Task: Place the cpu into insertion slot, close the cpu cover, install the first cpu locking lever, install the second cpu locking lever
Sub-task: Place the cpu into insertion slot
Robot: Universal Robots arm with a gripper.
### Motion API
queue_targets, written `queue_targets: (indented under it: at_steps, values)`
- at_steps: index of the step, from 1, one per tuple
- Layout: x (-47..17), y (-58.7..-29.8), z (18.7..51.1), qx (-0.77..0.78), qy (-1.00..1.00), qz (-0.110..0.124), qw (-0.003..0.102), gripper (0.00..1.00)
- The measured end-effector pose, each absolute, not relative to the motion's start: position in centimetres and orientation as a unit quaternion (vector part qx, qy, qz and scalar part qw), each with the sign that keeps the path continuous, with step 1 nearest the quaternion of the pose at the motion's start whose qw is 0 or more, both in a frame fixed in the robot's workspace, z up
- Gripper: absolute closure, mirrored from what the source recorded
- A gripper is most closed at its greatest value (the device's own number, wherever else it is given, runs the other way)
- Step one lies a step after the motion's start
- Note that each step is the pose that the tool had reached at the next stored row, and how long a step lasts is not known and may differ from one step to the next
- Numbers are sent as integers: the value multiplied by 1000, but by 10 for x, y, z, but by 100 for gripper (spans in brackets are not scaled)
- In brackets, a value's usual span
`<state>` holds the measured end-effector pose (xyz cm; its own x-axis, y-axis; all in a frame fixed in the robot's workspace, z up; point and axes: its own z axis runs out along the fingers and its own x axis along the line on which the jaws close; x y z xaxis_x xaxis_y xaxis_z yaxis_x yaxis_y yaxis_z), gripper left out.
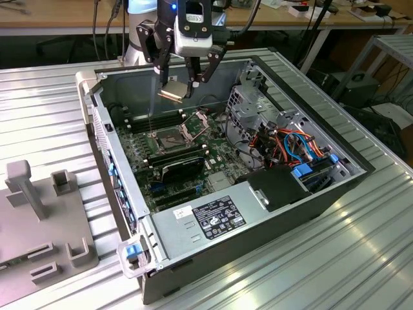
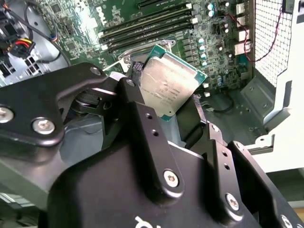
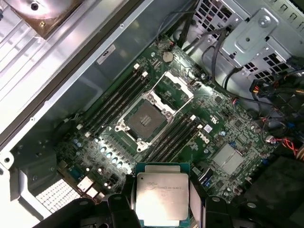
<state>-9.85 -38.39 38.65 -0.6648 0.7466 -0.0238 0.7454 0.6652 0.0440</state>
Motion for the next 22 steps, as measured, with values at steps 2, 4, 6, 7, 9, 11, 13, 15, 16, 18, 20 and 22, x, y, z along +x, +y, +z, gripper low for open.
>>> queue_targets:
  at_steps: [2, 4, 6, 7, 9, 11, 13, 15, 16, 18, 20, 22]
  values:
    - [-98, -384, 386, 422, 906, 15, 20, 45]
    - [-98, -384, 386, 429, 903, 15, 20, 45]
    - [-98, -384, 386, 431, 902, 15, 20, 45]
    - [-98, -384, 386, 431, 902, 15, 20, 45]
    - [-98, -384, 386, 432, 902, 15, 20, 45]
    - [-98, -384, 386, 432, 902, 15, 20, 45]
    - [-98, -384, 386, 432, 902, 15, 20, 45]
    - [-98, -384, 386, 432, 902, 15, 20, 45]
    - [-98, -384, 386, 432, 902, 15, 20, 45]
    - [-98, -384, 386, 432, 901, 15, 20, 45]
    - [-98, -384, 386, 433, 901, 15, 20, 45]
    - [-98, -384, 386, 441, 897, 15, 20, 45]
